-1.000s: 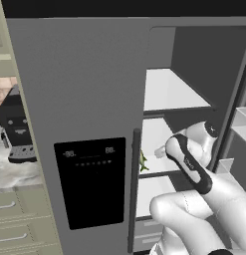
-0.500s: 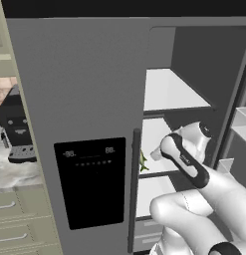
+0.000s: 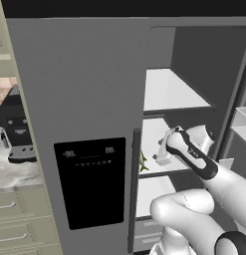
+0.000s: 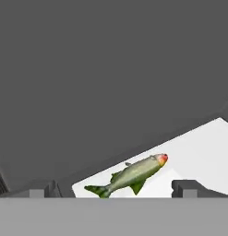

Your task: Gather the bell pepper and squash from the fridge and place them on a tray on the dining counter. Then gather the fishs from the fridge and place them on the other tray.

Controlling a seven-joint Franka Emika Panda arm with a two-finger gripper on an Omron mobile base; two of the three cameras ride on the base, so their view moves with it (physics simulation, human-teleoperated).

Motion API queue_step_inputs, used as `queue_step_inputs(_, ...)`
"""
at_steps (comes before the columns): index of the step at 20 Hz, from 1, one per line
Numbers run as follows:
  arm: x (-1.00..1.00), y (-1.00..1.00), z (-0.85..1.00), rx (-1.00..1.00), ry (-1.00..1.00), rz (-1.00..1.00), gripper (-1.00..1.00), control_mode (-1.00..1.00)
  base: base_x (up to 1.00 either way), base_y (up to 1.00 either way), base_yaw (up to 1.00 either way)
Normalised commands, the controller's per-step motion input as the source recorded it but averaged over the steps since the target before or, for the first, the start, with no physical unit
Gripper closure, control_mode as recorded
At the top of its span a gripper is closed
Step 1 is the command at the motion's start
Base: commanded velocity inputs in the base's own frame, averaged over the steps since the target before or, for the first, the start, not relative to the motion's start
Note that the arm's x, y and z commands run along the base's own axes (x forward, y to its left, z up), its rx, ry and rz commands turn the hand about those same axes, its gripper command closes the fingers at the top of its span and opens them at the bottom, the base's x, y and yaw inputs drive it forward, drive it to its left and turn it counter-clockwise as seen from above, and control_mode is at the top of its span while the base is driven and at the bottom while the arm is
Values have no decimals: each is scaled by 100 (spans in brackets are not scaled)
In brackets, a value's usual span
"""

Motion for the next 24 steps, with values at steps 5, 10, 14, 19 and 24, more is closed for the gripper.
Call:
queue_step_inputs(5,9,22,-8,-7,0,10,-100,-100,0,0,0)
queue_step_inputs(10,9,25,-22,-5,-6,24,-100,-100,0,0,0)
queue_step_inputs(14,3,31,-34,-5,-8,32,-100,-100,0,0,0)
queue_step_inputs(19,16,6,-23,-2,-5,24,-100,-100,0,0,0)
queue_step_inputs(24,20,3,-12,0,1,7,-100,-100,0,0,0)
